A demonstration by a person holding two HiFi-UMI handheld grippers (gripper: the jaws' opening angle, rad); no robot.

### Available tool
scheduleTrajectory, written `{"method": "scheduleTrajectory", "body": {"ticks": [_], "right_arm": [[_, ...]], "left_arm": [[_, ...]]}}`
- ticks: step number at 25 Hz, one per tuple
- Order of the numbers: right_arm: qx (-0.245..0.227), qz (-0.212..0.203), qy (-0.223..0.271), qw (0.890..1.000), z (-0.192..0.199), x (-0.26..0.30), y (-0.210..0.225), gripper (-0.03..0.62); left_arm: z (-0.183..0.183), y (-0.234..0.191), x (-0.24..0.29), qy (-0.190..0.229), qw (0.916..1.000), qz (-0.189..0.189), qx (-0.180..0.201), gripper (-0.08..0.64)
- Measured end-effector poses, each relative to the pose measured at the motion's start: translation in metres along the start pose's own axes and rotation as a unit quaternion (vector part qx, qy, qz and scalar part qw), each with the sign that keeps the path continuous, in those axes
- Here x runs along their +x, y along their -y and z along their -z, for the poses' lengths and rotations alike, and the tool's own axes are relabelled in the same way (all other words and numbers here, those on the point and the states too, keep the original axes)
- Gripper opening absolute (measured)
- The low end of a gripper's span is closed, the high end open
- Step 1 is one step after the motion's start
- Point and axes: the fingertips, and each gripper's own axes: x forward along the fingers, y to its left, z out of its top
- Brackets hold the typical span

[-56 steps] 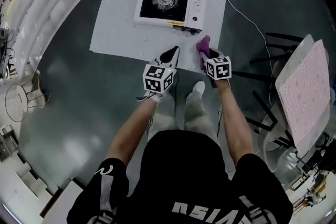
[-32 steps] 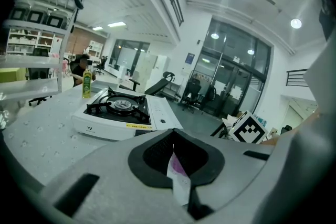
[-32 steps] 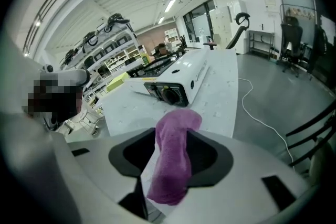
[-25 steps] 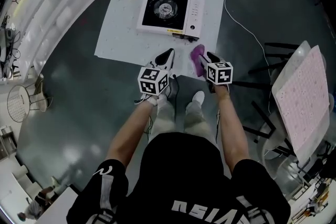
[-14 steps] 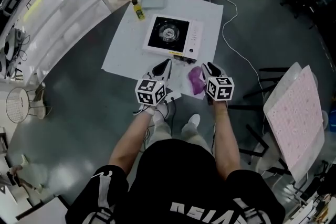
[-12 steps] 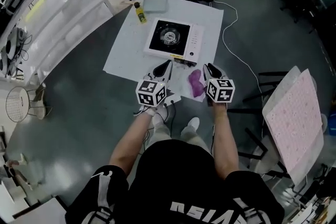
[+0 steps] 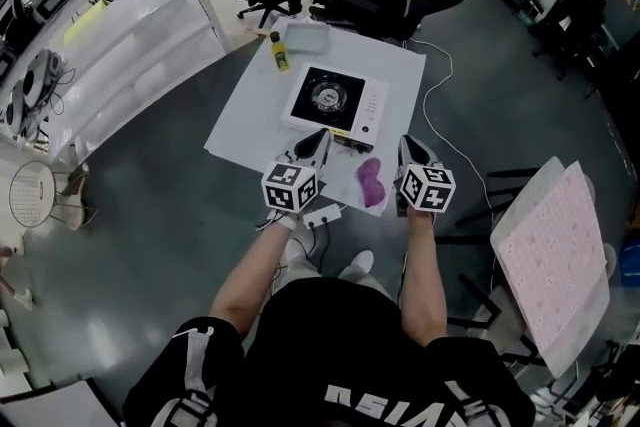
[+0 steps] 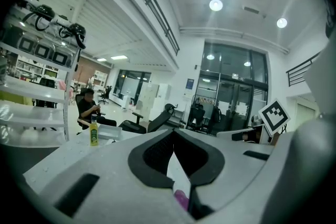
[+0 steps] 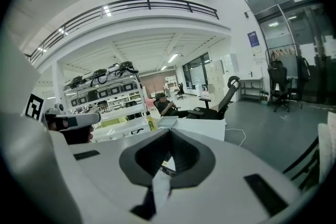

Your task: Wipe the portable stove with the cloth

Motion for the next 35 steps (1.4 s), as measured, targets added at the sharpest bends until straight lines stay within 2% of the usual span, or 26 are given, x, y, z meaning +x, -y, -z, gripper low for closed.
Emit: {"method": "scheduleTrajectory", "body": {"ticks": [6, 23, 35], "right_arm": [[-0.012, -0.005, 0.003, 1.0, -0.006, -0.005, -0.005, 0.011], [-0.053, -0.033, 0.005, 0.998, -0.015, 0.007, -0.056, 0.011], [-0.053, -0.027, -0.003, 0.998, -0.011, 0.01, -0.056, 0.011]], "left_arm": [[-0.005, 0.001, -0.007, 0.007, 1.0, -0.003, 0.003, 0.005], [-0.02, -0.035, -0.049, 0.023, 0.9988, -0.043, 0.005, 0.005], [-0.018, -0.041, -0.05, 0.02, 0.9989, -0.041, 0.004, 0.005]]}}
